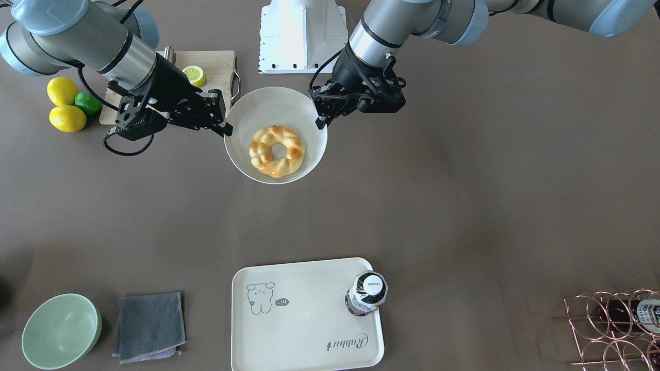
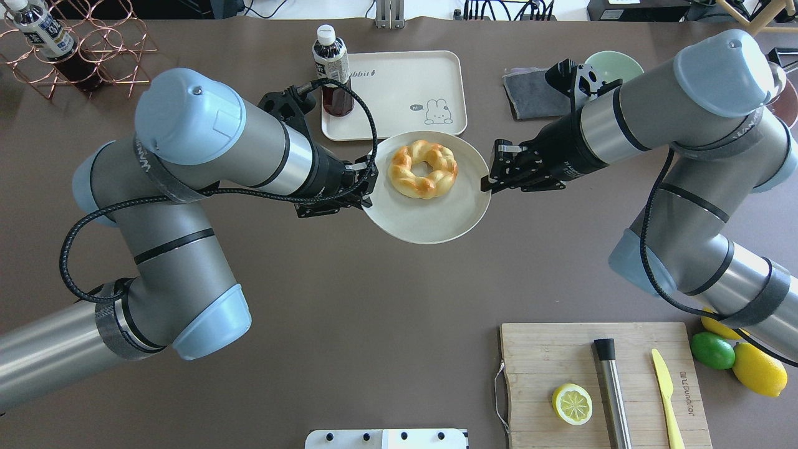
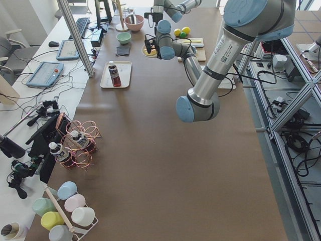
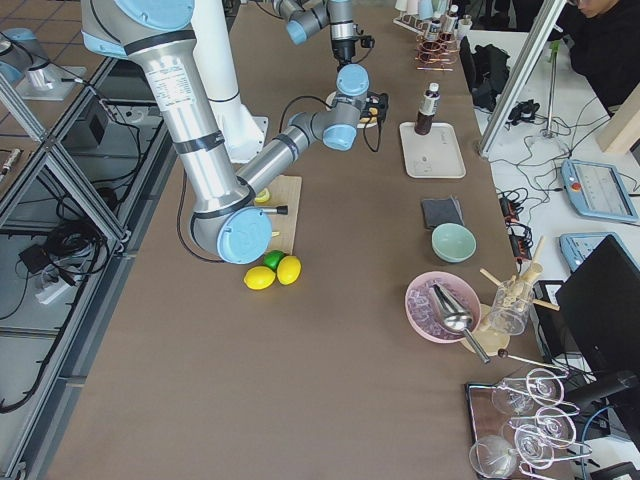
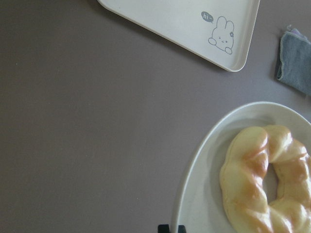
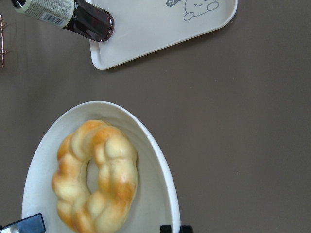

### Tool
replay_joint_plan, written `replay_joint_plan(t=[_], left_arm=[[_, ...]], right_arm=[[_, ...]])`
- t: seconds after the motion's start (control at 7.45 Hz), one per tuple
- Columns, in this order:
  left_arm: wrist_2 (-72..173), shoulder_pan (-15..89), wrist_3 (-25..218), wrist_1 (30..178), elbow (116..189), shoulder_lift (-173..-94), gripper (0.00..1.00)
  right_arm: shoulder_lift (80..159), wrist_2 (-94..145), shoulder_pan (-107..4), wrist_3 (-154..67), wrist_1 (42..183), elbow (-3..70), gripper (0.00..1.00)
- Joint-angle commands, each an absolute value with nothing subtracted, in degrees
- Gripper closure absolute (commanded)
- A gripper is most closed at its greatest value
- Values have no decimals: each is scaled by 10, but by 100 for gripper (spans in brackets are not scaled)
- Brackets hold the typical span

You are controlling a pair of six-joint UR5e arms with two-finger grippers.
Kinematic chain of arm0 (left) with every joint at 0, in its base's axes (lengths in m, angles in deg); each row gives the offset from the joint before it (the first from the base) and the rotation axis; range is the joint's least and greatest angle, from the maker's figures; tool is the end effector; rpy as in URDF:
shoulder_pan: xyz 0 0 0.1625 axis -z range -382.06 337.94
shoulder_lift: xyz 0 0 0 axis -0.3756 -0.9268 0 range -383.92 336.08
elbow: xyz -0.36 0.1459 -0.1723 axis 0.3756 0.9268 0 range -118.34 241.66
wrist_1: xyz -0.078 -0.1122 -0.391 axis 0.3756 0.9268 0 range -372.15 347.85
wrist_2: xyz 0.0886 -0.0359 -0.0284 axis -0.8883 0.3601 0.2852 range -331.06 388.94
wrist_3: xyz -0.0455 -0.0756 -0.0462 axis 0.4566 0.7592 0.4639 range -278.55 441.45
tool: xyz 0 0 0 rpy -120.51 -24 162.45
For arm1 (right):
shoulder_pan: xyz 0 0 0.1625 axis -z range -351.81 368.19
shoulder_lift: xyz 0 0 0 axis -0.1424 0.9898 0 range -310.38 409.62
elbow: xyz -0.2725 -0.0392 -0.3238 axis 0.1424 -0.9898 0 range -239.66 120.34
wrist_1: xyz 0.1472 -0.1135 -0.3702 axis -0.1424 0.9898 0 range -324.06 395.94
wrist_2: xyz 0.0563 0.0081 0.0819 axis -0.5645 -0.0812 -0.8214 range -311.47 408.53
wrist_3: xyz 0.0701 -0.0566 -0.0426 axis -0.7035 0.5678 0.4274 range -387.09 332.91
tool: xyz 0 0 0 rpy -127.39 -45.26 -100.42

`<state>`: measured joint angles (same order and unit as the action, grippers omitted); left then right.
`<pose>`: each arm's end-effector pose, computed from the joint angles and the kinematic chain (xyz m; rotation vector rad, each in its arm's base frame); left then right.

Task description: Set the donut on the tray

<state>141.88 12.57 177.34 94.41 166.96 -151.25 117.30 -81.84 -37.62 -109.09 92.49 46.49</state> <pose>0.4540 -0.4284 0.1282 -0.0439 1.2454 -0.3728 -0.3492 -0.4578 0.2404 0.0006 -1.3330 0.1173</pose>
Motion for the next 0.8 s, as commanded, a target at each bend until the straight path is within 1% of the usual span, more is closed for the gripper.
replay_joint_plan(t=[0.0,0.13,0.27,0.4,0.54,0.67], left_arm=[[1419,126,1773,945,1670,-1513,100],[1419,126,1773,945,1671,-1512,100],[1419,126,1773,945,1671,-1511,100],[1418,126,1772,945,1671,-1511,40],[1402,124,1770,949,1672,-1509,2],[1381,116,1768,950,1673,-1510,2]], right_arm=[[1177,-817,-375,-1091,925,466,93],[1177,-817,-376,-1091,925,468,100],[1183,-817,-376,-1091,925,475,100],[1186,-817,-376,-1091,925,478,100],[1188,-816,-376,-1091,925,479,100],[1191,-809,-376,-1091,925,479,100]])
